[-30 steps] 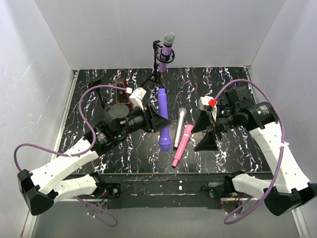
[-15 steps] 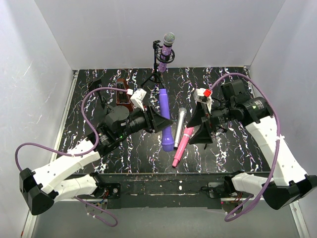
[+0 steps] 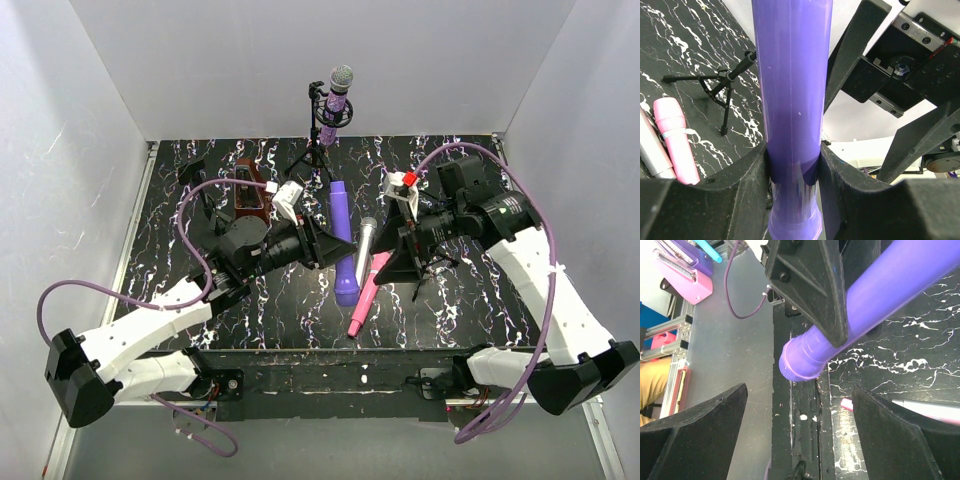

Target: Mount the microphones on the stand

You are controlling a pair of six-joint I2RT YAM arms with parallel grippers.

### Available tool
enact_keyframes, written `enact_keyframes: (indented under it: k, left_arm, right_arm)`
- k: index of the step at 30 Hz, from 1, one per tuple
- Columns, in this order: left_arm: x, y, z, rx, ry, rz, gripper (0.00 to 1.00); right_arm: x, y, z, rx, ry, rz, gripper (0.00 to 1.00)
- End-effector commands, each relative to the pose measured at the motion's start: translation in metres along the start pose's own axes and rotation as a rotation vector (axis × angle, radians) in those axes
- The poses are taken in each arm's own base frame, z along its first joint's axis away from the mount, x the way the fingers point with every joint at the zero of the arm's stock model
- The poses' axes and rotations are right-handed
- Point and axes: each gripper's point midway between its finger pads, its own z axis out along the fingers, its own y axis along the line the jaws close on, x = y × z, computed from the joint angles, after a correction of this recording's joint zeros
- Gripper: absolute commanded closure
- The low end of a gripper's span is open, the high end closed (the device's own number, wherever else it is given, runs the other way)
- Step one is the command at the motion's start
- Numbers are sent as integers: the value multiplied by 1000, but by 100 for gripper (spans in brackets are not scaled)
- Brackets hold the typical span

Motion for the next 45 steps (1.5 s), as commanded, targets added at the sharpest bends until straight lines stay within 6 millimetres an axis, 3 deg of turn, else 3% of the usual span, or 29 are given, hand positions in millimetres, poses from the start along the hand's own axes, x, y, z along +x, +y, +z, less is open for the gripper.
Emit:
enact_keyframes:
  k: [1, 10, 21, 24, 29, 34, 36, 38, 41, 45]
  left_arm:
    - [-7, -14, 4, 78, -34, -4, 100]
    - [-19, -16, 15, 96, -99, -27, 100]
    - [-41, -17, 25, 90, -232, -57, 100]
    - [-41, -15, 30, 75, -253, -61, 100]
    - [-45, -16, 33, 49, -303, -46, 100]
    - [-49, -19, 24, 33, -326, -19, 100]
    - [-47, -19, 22, 28, -315, -14, 99]
    - [-44, -18, 19, 21, -294, -8, 86]
    - [-38, -22, 10, 23, -259, -3, 55]
    - [-34, -23, -17, 6, -243, 4, 13]
  right_arm:
    - [-17, -1, 4, -31, -39, -17, 8]
    - [-33, -15, 12, -30, -98, 82, 9]
    - [-26, -34, 27, -52, -139, 294, 11]
    - [-29, -34, 30, -96, -156, 352, 16]
    - [-28, -36, 34, -140, -166, 408, 37]
    - [-21, -32, 34, -141, -169, 396, 89]
    - [-17, -31, 34, -141, -164, 384, 97]
    - [-13, -31, 33, -121, -153, 366, 99]
    - [-9, -29, 29, -98, -140, 288, 99]
    - [1, -30, 25, -49, -99, 176, 99]
